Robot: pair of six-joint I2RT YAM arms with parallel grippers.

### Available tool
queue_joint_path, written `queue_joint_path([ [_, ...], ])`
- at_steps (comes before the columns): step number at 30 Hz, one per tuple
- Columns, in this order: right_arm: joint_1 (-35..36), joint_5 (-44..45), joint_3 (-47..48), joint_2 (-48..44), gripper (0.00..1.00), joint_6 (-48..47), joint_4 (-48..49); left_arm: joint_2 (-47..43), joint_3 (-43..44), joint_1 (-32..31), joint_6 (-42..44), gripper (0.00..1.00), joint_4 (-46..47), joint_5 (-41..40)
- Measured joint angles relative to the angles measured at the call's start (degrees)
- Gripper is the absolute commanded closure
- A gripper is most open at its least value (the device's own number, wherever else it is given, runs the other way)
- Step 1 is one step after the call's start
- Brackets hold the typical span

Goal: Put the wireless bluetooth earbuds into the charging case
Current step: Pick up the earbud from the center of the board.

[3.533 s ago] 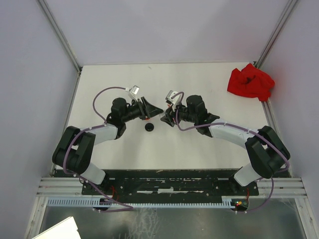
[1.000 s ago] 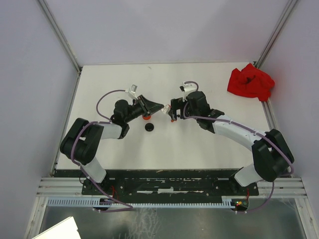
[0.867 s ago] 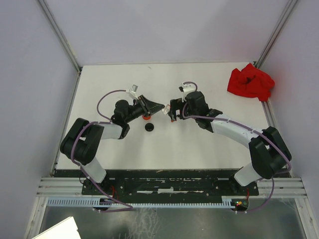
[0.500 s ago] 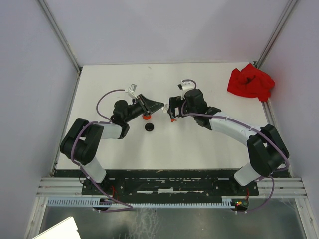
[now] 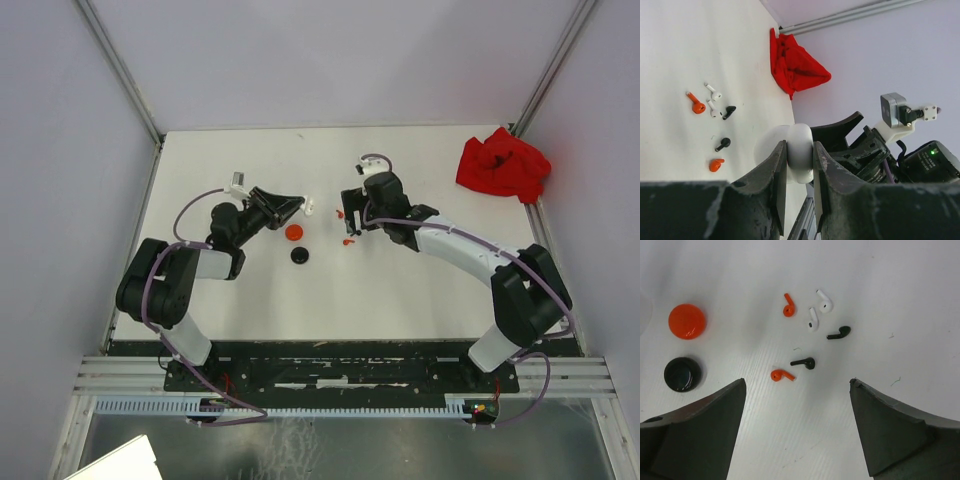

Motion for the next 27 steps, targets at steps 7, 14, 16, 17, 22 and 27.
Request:
queue_joint_path([
  [7,-0.02,5.35,14.99,10.91,0.15,-2.71,-9.62,-1.16,-0.94,0.66,-2.38,0.97,1.73,-1.55],
  [14,-0.09,11.23,25.38,21.81,0.15,-4.46,-17.18,-2.03,-2.14,1.14,-3.23,0.97,3.39,-1.49],
  [16,-0.22,12.33,27.08,23.8,0.15,-4.72,-18.95,-2.16,-2.21,1.33,-3.23,0.97,3.41,-1.38],
  [17,-0.33,12.87,27.89,24.65,0.15,-4.83,-19.61,-2.19,-2.21,1.42,-3.23,0.97,3.54,-1.29],
  [22,-1.33,15.1,31.93,28.72,0.15,-5.16,-21.88,-2.21,-2.21,1.77,-3.26,0.97,4.11,-1.03],
  [27,-2.62,16.04,32.79,30.36,0.15,-5.53,-22.99,-2.21,-2.25,1.88,-3.52,0.97,4.31,-0.92],
])
